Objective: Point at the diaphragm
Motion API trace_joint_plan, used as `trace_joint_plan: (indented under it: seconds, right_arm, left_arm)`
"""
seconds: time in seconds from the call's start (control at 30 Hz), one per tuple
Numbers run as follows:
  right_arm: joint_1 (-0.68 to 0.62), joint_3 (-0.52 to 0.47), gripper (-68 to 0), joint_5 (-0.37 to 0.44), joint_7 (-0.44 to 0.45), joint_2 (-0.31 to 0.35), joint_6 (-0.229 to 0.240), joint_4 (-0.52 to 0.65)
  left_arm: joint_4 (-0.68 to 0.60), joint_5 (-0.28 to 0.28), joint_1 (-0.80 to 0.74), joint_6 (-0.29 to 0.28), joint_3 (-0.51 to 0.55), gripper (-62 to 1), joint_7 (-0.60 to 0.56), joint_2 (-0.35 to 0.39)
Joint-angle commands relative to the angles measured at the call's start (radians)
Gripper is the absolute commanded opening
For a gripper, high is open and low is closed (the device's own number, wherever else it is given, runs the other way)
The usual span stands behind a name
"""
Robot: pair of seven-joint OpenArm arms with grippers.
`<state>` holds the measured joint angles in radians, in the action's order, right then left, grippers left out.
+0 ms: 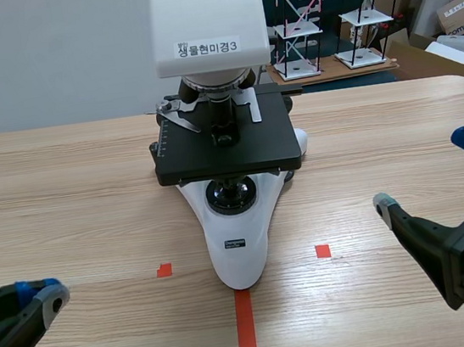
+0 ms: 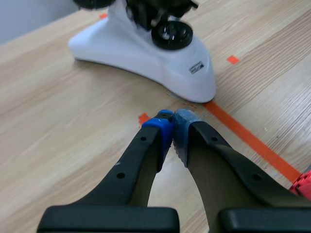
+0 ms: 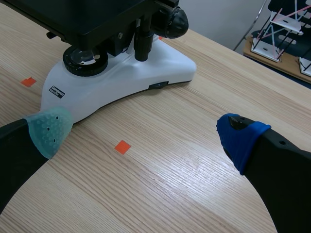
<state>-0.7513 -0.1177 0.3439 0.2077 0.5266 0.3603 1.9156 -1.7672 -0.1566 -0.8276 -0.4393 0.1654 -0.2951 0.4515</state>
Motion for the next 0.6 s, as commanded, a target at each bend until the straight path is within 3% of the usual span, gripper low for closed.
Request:
trace_joint_plan:
  seconds: [0.0, 0.23, 0.57]
  right_arm:
    - [0.003, -0.007, 0.4, 0.007, 0.016, 0.011, 0.0, 0.013]
    - [0.003, -0.007, 0.4, 0.007, 0.016, 0.011, 0.0, 0.013]
    - [0.003, -0.007, 0.4, 0.007, 0.015, 0.011, 0.0, 0.013]
  left_arm:
    - [0.058, -0.008, 0.001, -0.001, -0.019, -57.2, -0.08, -0.005]
    - [0.376, -0.005, 0.122, -0.001, -0.109, -57.2, -0.42, -0.005]
    - [0.784, 0.143, 0.393, -0.001, -0.278, -57.2, -0.795, -0.014]
